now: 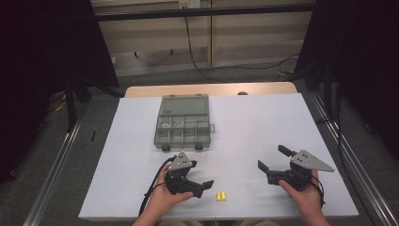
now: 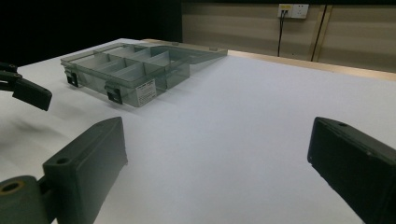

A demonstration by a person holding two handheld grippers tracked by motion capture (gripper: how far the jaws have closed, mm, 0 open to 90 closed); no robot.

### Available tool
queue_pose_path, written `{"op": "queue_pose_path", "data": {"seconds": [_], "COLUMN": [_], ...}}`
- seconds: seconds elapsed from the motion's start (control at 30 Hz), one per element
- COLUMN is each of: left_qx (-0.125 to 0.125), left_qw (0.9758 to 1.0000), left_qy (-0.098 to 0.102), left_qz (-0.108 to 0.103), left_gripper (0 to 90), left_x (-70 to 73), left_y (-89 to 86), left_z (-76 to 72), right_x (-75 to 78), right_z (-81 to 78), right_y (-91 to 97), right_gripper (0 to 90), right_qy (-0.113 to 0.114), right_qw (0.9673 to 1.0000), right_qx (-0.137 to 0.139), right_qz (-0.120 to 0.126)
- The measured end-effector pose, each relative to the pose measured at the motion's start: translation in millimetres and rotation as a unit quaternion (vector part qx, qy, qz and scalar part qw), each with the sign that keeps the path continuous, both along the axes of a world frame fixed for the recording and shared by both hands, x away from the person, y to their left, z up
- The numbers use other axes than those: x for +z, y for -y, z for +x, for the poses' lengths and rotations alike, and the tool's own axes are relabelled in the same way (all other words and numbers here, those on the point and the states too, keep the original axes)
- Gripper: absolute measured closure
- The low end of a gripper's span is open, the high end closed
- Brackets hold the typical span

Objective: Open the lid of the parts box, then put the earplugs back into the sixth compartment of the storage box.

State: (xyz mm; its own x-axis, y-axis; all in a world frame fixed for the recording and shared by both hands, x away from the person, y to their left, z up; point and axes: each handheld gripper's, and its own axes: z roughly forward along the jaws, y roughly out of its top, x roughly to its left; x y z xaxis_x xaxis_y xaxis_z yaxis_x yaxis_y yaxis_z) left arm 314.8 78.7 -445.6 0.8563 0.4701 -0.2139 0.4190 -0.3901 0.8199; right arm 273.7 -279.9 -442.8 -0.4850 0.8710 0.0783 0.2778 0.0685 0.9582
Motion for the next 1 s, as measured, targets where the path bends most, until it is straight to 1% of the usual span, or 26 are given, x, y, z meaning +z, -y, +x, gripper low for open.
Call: {"op": "queue_pose_path", "data": {"seconds": [0.07,0.13,0.2,0.27,0.37,0.47,0.7,0.77,0.83,0.93,1.0], "left_qx": [-0.006,-0.010,-0.012,-0.015,-0.022,-0.028,-0.030,-0.032,-0.032,-0.034,-0.037], "left_qw": [1.0000,0.9999,0.9999,0.9999,0.9997,0.9996,0.9994,0.9994,0.9994,0.9993,0.9992], "left_qy": [-0.002,0.000,0.000,0.002,0.000,0.000,-0.003,-0.002,-0.001,-0.001,-0.002], "left_qz": [0.001,0.006,0.004,0.008,0.012,0.011,0.015,0.015,0.013,0.015,0.016], "left_gripper": [5.2,5.7,5.8,6.0,6.0,5.9,5.9,5.9,5.9,6.0,6.1], "left_x": [-0.2,0.1,0.0,0.0,-0.6,-1.0,-2.3,-1.9,-1.5,-1.5,-1.6], "left_y": [1.3,2.1,3.3,4.3,6.6,9.1,10.8,10.8,11.1,11.9,12.6], "left_z": [-1.6,-3.3,-4.4,-4.1,-4.8,-5.4,-5.3,-5.6,-6.0,-6.1,-6.6], "right_x": [0.1,0.3,0.5,0.5,0.7,0.5,0.9,0.5,-0.1,0.6,0.5], "right_z": [0.5,0.6,0.4,0.3,0.3,0.7,1.7,1.4,0.4,-0.3,-0.1], "right_y": [-0.4,-0.6,-1.3,-1.3,-1.1,-1.0,-1.0,-0.5,0.3,0.8,0.4], "right_gripper": [4.2,4.3,4.4,4.4,4.4,4.4,4.4,4.5,4.5,4.5,4.5], "right_qy": [0.000,0.001,0.001,0.002,0.003,0.002,0.002,0.003,0.000,0.002,0.003], "right_qw": [1.0000,1.0000,1.0000,1.0000,1.0000,1.0000,1.0000,1.0000,1.0000,1.0000,1.0000], "right_qx": [0.002,0.002,0.002,0.003,0.002,0.003,0.000,0.000,0.000,0.000,0.001], "right_qz": [-0.001,0.000,0.000,-0.001,-0.001,-0.002,-0.001,-0.005,0.000,0.000,-0.004]}}
